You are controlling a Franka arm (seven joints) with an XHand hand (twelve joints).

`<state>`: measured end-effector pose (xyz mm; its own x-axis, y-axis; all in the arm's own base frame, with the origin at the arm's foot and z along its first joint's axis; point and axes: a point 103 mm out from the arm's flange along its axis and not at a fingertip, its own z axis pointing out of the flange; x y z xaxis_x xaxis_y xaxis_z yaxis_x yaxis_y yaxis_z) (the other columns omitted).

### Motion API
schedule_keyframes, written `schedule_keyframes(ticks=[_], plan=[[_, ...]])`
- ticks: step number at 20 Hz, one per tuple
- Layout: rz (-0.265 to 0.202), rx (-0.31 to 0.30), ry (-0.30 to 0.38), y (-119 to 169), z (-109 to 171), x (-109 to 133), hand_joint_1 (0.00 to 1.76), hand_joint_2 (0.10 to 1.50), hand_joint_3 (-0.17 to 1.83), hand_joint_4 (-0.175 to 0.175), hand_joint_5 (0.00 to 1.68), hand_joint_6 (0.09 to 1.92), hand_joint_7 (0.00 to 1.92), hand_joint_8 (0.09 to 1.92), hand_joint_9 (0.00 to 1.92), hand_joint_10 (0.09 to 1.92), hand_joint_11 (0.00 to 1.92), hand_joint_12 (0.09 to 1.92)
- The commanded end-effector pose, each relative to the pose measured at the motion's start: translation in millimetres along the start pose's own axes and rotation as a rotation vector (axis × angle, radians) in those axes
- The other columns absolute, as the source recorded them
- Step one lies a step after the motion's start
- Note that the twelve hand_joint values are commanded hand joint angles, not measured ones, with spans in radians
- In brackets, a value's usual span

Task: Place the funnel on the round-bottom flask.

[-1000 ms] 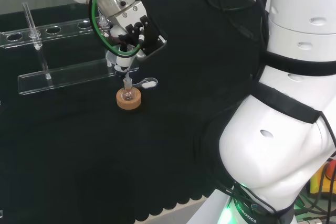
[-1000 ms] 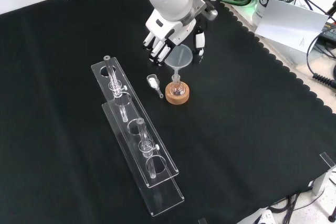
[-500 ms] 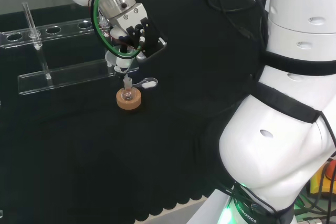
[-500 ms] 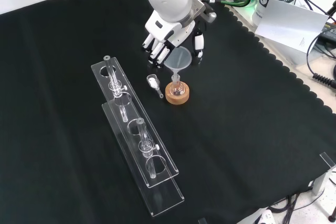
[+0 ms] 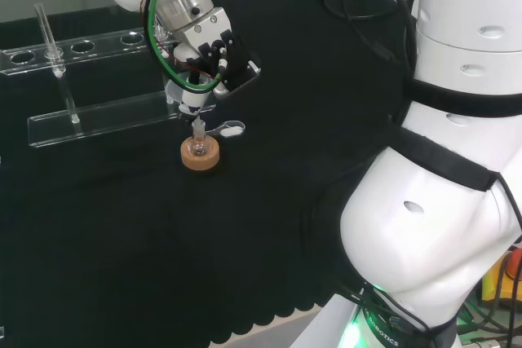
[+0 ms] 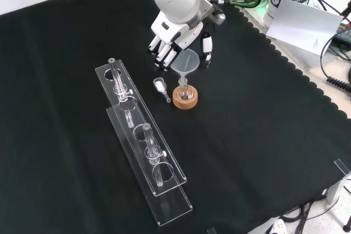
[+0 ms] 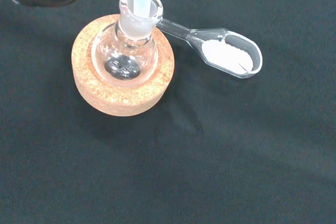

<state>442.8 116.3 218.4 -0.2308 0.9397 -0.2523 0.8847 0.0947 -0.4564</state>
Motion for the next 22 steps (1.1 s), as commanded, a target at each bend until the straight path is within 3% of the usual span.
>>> schedule_keyframes(ticks=[1,13,22], plan=[[-0.001,0.003,0.000,0,1,-1,0.79,0.70,0.55,-0.047,0.53,0.89,0.23,0.75,0.71,0.69,0.26,1.38],[-0.005,0.002,0.047,2,17,-4,0.79,0.70,0.55,-0.047,0.53,0.89,0.23,0.75,0.71,0.69,0.26,1.38],[-0.006,0.002,0.033,1,15,-1,0.78,0.70,0.55,-0.048,0.52,0.89,0.23,0.75,0.71,0.69,0.26,1.38]])
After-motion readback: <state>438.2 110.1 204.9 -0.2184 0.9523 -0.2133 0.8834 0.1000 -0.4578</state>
